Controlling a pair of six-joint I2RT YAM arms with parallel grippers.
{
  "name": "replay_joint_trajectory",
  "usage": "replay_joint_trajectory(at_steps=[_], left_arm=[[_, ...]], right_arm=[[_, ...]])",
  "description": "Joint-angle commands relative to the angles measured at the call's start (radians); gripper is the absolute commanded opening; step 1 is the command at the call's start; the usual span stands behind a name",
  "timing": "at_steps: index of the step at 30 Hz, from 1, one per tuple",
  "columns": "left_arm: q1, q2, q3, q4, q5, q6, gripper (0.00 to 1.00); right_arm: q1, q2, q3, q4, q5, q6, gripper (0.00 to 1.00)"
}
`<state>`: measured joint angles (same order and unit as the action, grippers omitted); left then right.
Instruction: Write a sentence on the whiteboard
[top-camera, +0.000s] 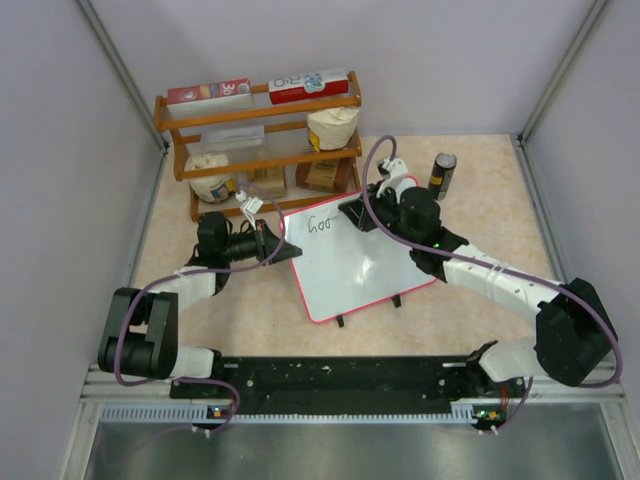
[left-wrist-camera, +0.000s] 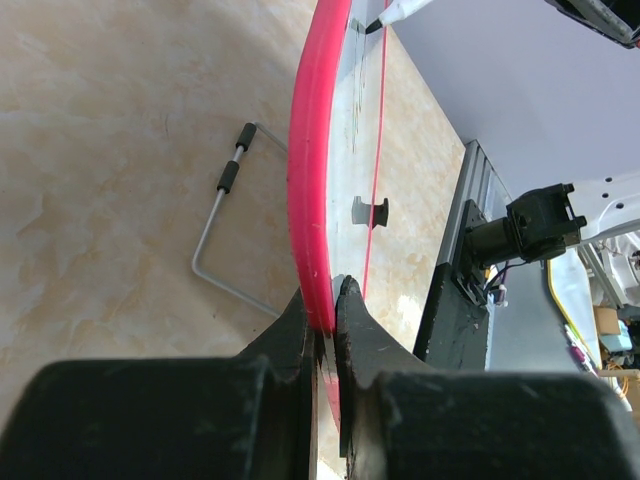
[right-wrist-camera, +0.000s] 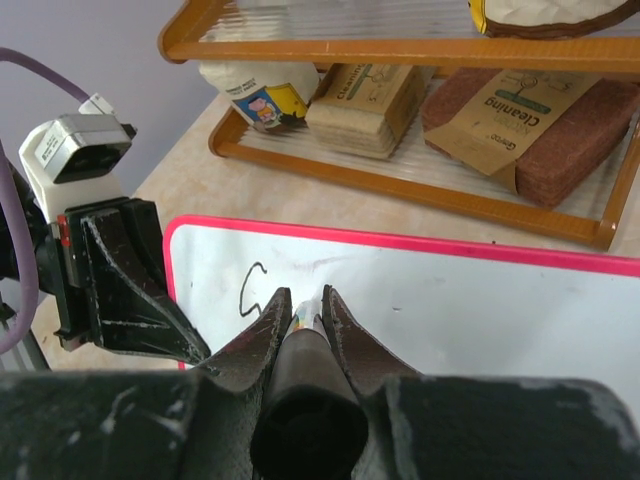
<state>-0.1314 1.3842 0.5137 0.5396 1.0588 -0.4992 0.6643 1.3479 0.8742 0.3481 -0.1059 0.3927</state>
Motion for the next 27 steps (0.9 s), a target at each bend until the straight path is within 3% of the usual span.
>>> replay_joint_trajectory(at_steps=[1, 27], left_arm=[[-0.031, 0.039, -0.049, -0.095, -0.013, 0.223, 0.00], [-0.033, 0.038, -0.049, -0.096, -0.014, 0.222, 0.00]], right_arm=[[-0.008, 0.016, 0.065, 0.012, 0.003, -0.020, 0.00], [-0.051, -0.061, -0.006, 0.042, -0.038, 0.009, 0.00]])
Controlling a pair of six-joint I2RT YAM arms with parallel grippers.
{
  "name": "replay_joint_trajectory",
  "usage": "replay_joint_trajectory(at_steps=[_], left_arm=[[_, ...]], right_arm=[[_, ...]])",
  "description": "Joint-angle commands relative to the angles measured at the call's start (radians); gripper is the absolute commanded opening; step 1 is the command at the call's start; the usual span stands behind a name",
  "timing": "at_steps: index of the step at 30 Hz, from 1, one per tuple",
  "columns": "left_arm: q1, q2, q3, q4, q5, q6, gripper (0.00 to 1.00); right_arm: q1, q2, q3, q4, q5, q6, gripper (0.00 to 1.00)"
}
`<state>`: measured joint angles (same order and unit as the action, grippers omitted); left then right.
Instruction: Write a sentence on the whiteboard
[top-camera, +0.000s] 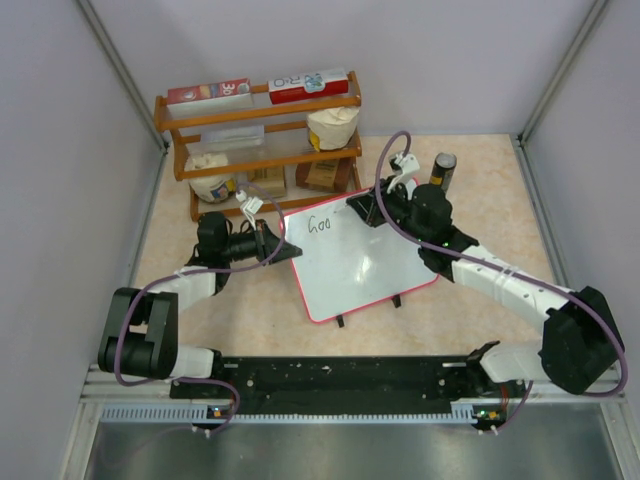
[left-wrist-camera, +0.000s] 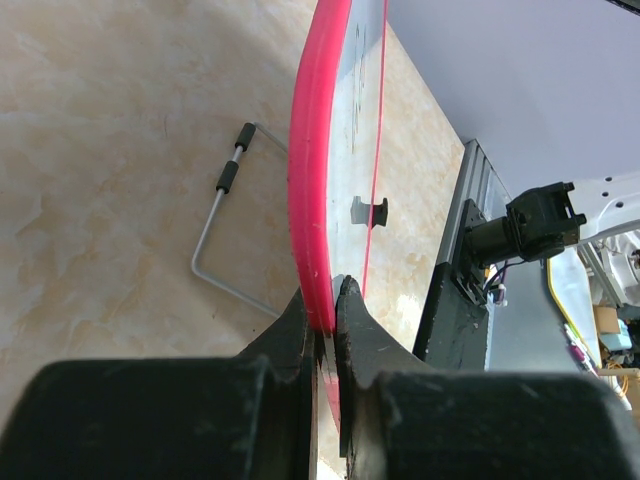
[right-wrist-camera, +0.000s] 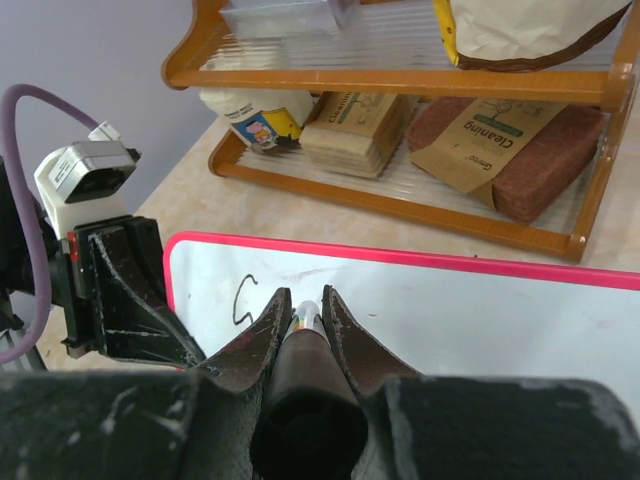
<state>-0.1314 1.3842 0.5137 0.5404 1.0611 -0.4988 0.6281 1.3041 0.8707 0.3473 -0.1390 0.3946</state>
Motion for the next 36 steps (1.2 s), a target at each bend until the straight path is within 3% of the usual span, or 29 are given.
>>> replay_joint_trajectory(at_steps=[1, 36], left_arm=[[-0.033, 0.038, -0.049, -0.096, -0.016, 0.223, 0.00], [-0.040, 0.035, -0.046, -0.103, -0.021, 0.227, 0.00]], right_arm=[[-0.015, -0.014, -0.004, 0.039, -0.007, 0.007, 0.00], [-0.019, 0.064, 0.002, -0.008, -0.057, -0.016, 0.00]])
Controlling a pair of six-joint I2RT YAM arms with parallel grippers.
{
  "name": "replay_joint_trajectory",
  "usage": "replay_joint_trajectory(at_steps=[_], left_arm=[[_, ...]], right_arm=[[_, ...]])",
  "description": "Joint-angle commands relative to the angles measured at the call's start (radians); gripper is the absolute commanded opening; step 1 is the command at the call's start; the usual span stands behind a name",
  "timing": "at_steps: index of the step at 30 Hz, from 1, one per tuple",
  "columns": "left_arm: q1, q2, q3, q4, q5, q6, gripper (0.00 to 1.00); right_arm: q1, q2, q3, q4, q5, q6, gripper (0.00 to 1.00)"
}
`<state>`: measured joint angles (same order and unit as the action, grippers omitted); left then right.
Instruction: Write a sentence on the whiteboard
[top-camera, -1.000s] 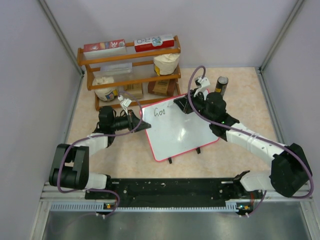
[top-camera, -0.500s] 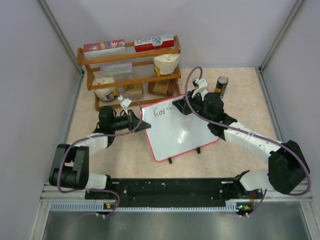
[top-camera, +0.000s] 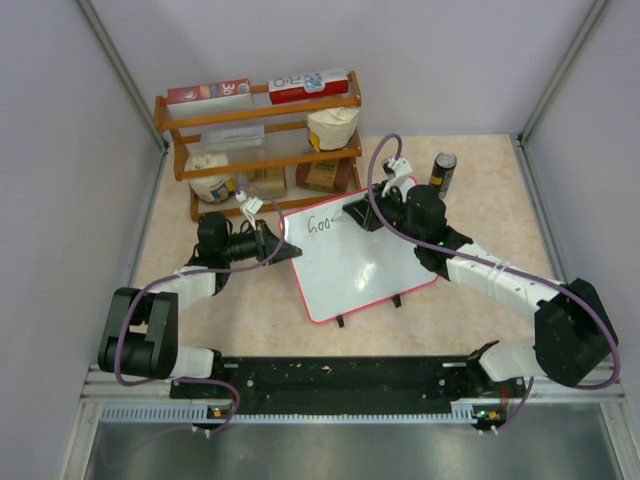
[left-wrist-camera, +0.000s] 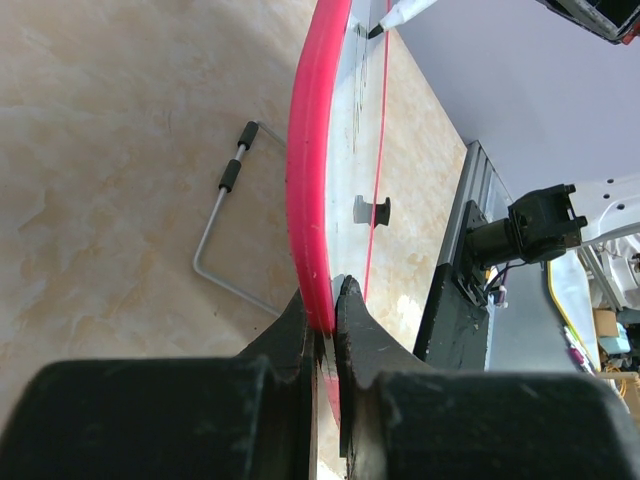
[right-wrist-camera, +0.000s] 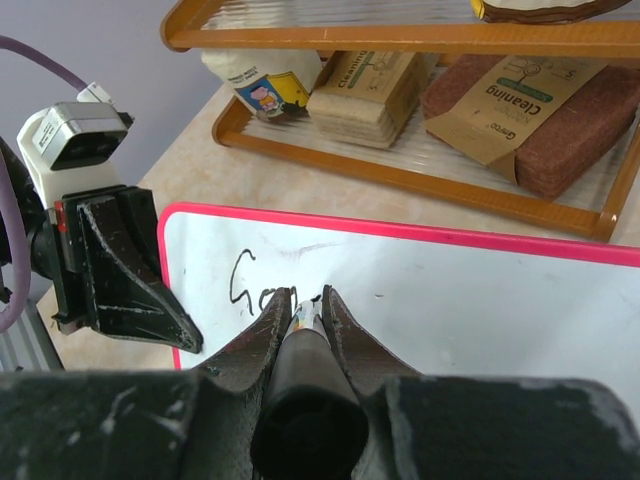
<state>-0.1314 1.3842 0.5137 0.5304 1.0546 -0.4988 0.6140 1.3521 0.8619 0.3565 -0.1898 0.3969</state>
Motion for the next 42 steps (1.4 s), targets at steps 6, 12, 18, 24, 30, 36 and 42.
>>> replay_joint_trajectory(at_steps=[6, 12, 18, 24, 30, 36, 42], left_arm=[[-0.040, 0.035, -0.047, -0.095, -0.015, 0.229, 0.00], [-0.040, 0.035, -0.046, -0.095, -0.015, 0.229, 0.00], [-0.040, 0.035, -0.046, -0.095, -0.015, 0.229, 0.00], [-0.040, 0.035, -0.046, -0.096, -0.015, 0.229, 0.00], [-0.040, 0.035, -0.044, -0.096, -0.015, 0.229, 0.00], [-0.042, 0.036, -0.044, -0.096, -0.015, 0.229, 0.00], [-0.042, 0.036, -0.044, -0.096, -0.016, 0.229, 0.00]], right_arm=[[0.000, 0.007, 0.000, -0.031, -0.013, -0.024, 0.00], [0.000, -0.007, -0.015, -0.040, -0.007, -0.032, 0.00], [0.000, -0.024, -0.027, -0.045, 0.019, -0.044, 0.00], [0.000, -0.036, -0.021, -0.048, 0.049, -0.049, 0.00], [0.000, -0.042, -0.009, -0.042, 0.067, -0.043, 0.00], [0.000, -0.048, 0.012, -0.034, 0.069, -0.036, 0.00], [0.000, -0.076, 0.015, 0.019, 0.070, -0.015, 0.00]])
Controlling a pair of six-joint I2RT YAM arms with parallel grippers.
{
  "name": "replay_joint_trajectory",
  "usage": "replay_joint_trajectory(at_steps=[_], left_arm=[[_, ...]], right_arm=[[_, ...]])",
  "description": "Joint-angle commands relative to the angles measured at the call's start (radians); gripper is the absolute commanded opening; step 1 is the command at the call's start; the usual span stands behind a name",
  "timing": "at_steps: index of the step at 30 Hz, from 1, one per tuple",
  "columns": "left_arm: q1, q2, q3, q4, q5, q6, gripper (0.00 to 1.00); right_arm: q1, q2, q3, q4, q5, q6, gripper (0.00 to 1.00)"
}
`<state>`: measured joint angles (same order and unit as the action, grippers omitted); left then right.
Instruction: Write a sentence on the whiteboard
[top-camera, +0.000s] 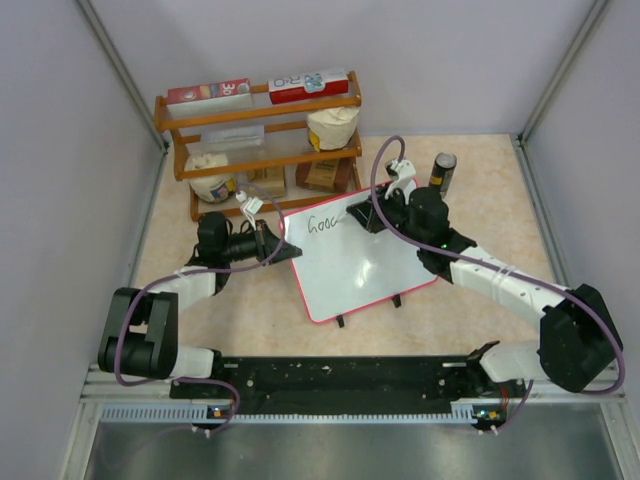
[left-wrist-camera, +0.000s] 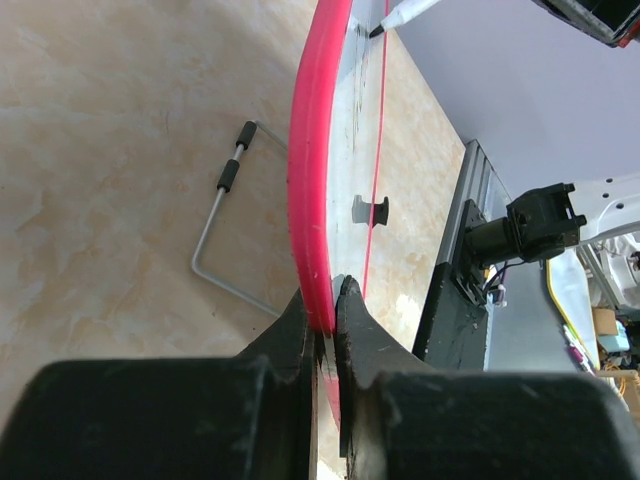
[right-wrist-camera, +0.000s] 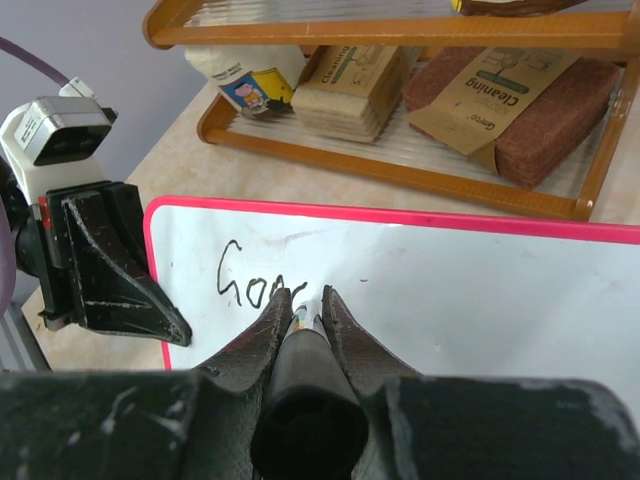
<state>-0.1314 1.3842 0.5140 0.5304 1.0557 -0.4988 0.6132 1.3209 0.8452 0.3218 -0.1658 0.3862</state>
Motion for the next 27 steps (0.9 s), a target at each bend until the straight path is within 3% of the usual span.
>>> replay_joint_trajectory(at_steps=[1, 20, 27], left_arm=[[-0.042, 0.038, -0.045, -0.096, -0.016, 0.230, 0.00], [-0.042, 0.036, -0.046, -0.098, -0.016, 0.230, 0.00], [-0.042, 0.038, -0.045, -0.096, -0.016, 0.230, 0.00]], right_arm=[[0.000, -0.043, 0.038, 0.057, 0.051, -0.006, 0.00], [0.000, 0.044, 0.153, 0.060, 0.054, -0.004, 0.00], [-0.001, 0.044, 0.111, 0.071, 0.052, -0.003, 0.00]])
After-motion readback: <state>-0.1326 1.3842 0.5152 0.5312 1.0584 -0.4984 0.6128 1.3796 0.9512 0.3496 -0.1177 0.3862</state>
